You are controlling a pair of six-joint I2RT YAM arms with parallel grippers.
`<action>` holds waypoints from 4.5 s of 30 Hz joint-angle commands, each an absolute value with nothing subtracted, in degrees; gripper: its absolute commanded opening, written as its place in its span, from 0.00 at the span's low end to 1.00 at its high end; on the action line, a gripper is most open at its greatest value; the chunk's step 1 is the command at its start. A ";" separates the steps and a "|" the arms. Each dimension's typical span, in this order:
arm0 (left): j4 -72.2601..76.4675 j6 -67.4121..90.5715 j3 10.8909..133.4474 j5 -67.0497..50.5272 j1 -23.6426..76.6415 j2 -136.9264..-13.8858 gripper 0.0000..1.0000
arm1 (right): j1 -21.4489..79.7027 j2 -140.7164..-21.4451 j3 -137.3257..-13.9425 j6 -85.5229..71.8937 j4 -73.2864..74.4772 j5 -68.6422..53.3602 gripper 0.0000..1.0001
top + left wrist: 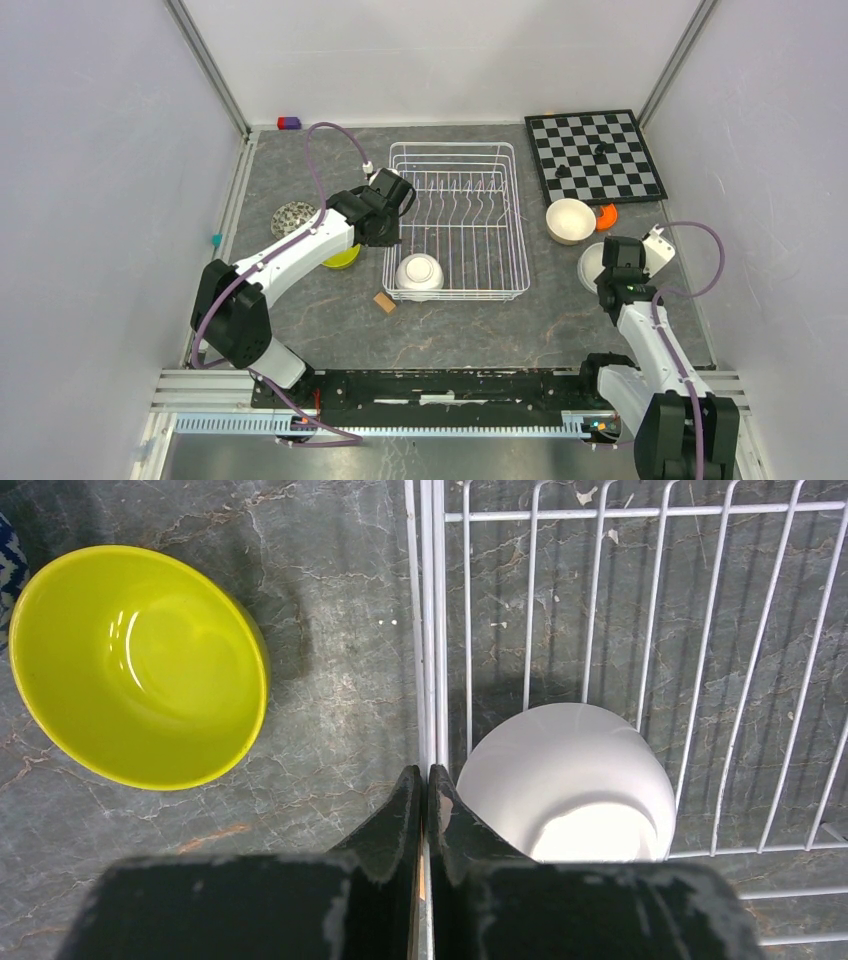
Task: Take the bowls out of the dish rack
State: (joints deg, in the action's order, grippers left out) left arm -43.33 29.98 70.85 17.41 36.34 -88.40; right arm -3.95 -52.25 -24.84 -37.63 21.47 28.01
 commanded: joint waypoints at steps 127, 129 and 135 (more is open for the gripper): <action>-35.76 22.85 70.64 -17.29 36.47 -82.08 0.64 | 33.32 -86.03 -55.18 -7.06 4.96 0.82 0.45; -35.76 22.85 70.82 -17.40 36.63 -82.42 0.64 | 33.15 -84.00 -54.15 -7.07 5.26 1.80 0.46; -35.74 22.71 72.22 -17.50 37.26 -83.90 0.67 | 32.78 -78.50 -49.55 -7.74 4.51 0.14 0.73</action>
State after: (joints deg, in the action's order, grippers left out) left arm -35.92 24.27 68.93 -15.68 36.56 -83.22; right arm 33.08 -82.76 -51.96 -8.14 5.50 0.10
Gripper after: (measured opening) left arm 0.654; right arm 0.639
